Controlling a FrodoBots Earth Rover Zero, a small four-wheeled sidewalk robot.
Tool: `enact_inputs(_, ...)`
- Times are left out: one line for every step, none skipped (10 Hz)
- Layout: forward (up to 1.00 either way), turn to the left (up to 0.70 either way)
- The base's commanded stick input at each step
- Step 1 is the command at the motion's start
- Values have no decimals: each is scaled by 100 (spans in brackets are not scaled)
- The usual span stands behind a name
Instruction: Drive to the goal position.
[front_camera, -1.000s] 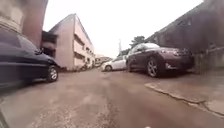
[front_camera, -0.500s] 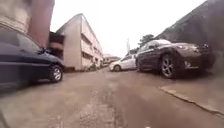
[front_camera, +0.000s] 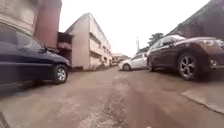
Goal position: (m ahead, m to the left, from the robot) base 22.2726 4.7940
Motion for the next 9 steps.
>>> enact_inputs(100,-4)
enact_inputs(100,7)
enact_inputs(100,12)
enact_inputs(100,12)
enact_inputs(100,12)
enact_inputs(100,12)
enact_inputs(100,12)
enact_inputs(100,1)
enact_inputs(100,-22)
